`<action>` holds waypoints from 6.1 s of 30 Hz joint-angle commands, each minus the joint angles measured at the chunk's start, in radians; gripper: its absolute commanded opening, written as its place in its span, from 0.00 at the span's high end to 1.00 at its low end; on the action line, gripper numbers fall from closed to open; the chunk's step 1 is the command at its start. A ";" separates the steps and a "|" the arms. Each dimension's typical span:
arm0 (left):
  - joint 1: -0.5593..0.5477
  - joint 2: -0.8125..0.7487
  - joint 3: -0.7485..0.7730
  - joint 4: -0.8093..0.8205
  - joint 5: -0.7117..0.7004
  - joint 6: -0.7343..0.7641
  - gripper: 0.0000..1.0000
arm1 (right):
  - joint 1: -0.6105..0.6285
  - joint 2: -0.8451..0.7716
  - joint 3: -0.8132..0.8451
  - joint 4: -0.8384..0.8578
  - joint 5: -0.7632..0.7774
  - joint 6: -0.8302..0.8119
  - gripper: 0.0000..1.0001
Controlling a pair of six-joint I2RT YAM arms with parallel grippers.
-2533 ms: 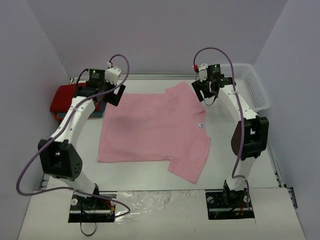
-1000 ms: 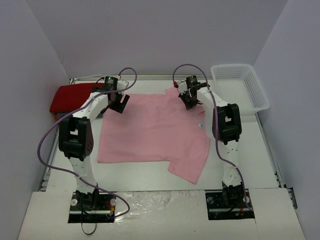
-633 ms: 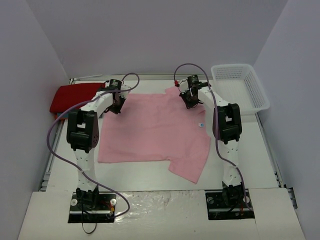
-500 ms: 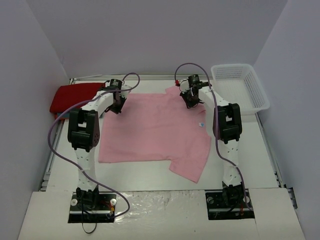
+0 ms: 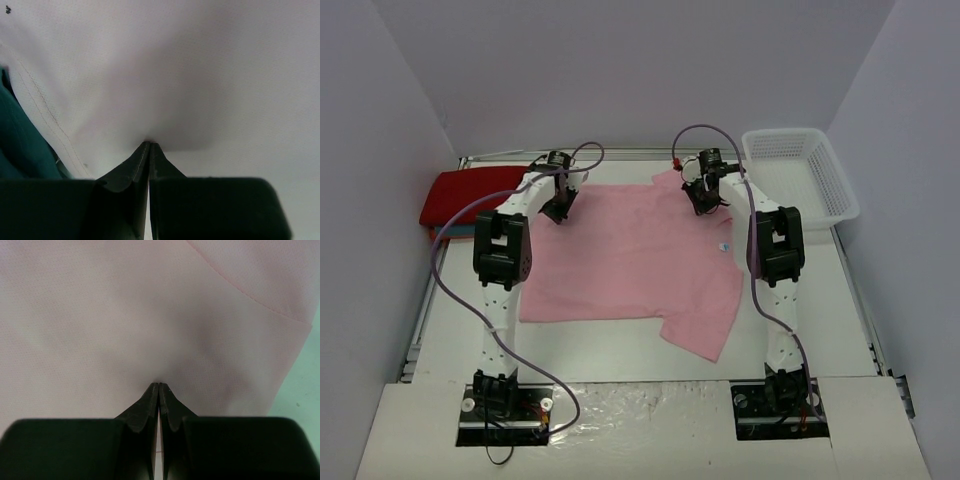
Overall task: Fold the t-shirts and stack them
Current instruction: Flatten out the tshirt, then grap the side of the flattened tshirt closest away from the robot with both arms
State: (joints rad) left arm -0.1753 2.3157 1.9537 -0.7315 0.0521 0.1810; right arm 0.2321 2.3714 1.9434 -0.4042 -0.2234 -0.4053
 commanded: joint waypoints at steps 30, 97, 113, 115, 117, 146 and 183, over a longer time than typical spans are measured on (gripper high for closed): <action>-0.089 0.321 0.645 -0.154 -0.009 -0.041 0.97 | -0.051 0.241 0.324 -0.056 0.185 0.003 1.00; -0.308 -0.940 -1.286 0.483 -0.244 0.425 0.22 | -0.074 -0.960 -0.830 -0.140 0.013 0.019 0.41; -0.303 -0.852 -1.240 0.478 -0.274 0.443 0.56 | -0.086 -0.943 -0.836 -0.133 0.019 0.016 0.42; -0.302 -0.852 -1.237 0.457 -0.274 0.445 0.60 | -0.086 -0.942 -0.836 -0.133 0.022 0.014 0.42; -0.299 -0.857 -1.239 0.435 -0.268 0.446 0.62 | -0.086 -0.940 -0.837 -0.128 0.028 0.014 0.42; -0.256 -0.875 -1.076 0.192 -0.069 0.408 0.98 | -0.082 -1.014 -0.808 -0.295 -0.016 -0.099 0.38; -0.012 -0.653 -0.892 0.061 0.276 0.276 0.98 | 0.210 -0.819 -1.032 -0.449 0.125 -0.606 0.48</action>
State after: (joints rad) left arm -0.2146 1.6699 1.0477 -0.6498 0.2974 0.4664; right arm 0.4156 1.5349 0.9237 -0.8307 -0.1074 -0.9909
